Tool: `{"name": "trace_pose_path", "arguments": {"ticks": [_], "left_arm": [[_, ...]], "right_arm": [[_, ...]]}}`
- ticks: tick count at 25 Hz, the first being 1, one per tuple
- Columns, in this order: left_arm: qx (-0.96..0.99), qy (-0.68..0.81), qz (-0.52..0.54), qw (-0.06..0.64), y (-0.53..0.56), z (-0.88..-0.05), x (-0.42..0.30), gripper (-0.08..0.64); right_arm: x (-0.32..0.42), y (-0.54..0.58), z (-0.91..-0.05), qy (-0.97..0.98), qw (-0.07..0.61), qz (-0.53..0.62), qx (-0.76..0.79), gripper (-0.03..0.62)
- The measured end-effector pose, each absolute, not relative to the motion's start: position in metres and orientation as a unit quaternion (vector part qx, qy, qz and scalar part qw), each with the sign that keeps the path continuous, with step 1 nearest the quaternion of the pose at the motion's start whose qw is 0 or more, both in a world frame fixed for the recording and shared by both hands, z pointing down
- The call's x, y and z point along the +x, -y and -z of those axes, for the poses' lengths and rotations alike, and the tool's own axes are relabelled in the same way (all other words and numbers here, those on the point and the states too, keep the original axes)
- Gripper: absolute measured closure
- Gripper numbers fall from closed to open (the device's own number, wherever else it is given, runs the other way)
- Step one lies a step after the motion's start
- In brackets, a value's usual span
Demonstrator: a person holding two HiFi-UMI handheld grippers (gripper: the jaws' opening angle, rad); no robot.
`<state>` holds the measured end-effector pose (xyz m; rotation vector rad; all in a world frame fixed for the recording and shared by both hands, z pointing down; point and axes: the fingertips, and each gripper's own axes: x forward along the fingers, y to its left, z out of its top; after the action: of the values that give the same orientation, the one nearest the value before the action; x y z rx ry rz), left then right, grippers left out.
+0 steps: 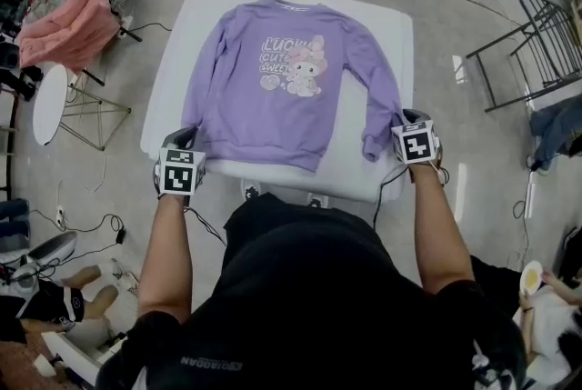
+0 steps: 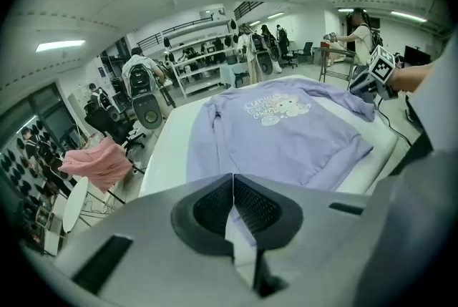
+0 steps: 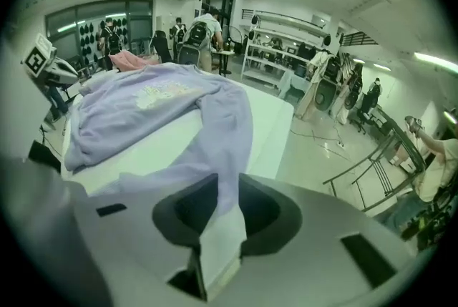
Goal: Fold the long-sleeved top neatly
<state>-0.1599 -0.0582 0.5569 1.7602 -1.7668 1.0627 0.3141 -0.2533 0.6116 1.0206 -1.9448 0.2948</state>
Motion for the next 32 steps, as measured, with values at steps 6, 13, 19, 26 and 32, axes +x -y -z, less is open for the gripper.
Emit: {"name": "trace_pose_path", "arguments": {"ticks": [6,13,19,26,32], "left_arm": [[0.648,0.603,-0.408,0.222,0.042,-0.577,-0.161,0.552],[0.714,0.487,-0.441,0.243,0.017,-0.612,-0.135,0.428],[0.738,0.428,-0.482,0.200,0.009,-0.641,-0.129,0.411],[0.755,0.425,-0.471,0.164,0.015,-0.643,-0.135,0.470],[0.784,0.454,-0.352,0.237,0.018,-0.618,-0.137,0.526]], "right_arm": [[0.243,0.212,-0.575,0.845,0.409,-0.061,0.338,0.500],[0.176,0.135,-0.592,0.874,0.397,-0.110,0.258,0.508],[0.142,0.077,-0.613,0.868,0.405,-0.149,0.247,0.476],[0.128,0.043,-0.638,0.837,0.440,-0.140,0.293,0.439],[0.130,0.047,-0.645,0.823,0.437,-0.129,0.340,0.452]]}}
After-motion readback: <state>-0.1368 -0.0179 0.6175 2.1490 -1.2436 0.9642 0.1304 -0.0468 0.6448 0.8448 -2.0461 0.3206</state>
